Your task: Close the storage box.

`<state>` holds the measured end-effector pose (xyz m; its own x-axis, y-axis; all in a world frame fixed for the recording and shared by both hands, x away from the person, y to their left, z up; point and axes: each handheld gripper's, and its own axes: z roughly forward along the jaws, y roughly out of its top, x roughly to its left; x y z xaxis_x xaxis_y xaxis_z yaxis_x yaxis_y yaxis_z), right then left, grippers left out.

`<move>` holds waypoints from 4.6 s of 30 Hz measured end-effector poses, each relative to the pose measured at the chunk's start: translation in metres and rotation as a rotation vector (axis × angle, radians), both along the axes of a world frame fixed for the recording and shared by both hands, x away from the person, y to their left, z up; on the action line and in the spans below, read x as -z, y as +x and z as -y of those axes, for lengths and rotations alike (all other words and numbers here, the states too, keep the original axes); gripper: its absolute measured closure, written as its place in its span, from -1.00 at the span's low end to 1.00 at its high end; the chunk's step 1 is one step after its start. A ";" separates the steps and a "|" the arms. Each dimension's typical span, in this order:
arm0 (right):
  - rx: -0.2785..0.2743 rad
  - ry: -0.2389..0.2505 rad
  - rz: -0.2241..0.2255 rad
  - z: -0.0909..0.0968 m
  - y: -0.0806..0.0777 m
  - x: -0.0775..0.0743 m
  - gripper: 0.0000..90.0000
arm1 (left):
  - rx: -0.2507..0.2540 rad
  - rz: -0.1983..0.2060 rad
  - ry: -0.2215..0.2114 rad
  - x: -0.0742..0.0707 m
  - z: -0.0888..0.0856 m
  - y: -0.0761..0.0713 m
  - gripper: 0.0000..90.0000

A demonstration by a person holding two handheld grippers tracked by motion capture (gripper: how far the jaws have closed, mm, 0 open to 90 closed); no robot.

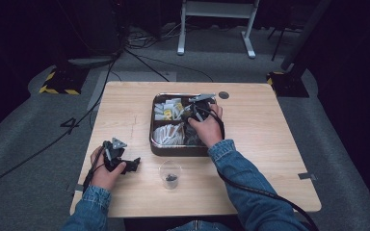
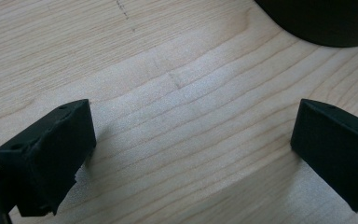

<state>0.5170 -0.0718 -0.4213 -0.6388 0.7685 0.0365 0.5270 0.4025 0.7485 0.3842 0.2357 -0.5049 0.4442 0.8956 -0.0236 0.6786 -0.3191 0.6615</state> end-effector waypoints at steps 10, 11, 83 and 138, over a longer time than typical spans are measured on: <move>0.004 -0.019 -0.006 -0.004 0.002 0.008 0.30 | -0.001 0.001 -0.001 0.000 0.000 0.000 -0.99; 0.005 -0.020 -0.004 -0.004 0.003 0.009 0.30 | 0.000 0.000 -0.002 0.000 0.000 0.000 -0.99; 0.067 0.183 0.108 0.112 -0.044 -0.054 -0.08 | 0.001 0.002 -0.001 0.000 -0.001 -0.001 -0.99; 0.221 0.054 -0.002 0.303 -0.091 0.076 -0.20 | -0.001 0.004 -0.002 0.000 -0.001 -0.001 -0.99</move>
<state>0.4260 -0.3746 -0.4976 -0.4553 0.8865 0.0824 0.5992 0.2366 0.7648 0.3831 0.2363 -0.5050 0.4437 0.8959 -0.0233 0.6761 -0.3175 0.6649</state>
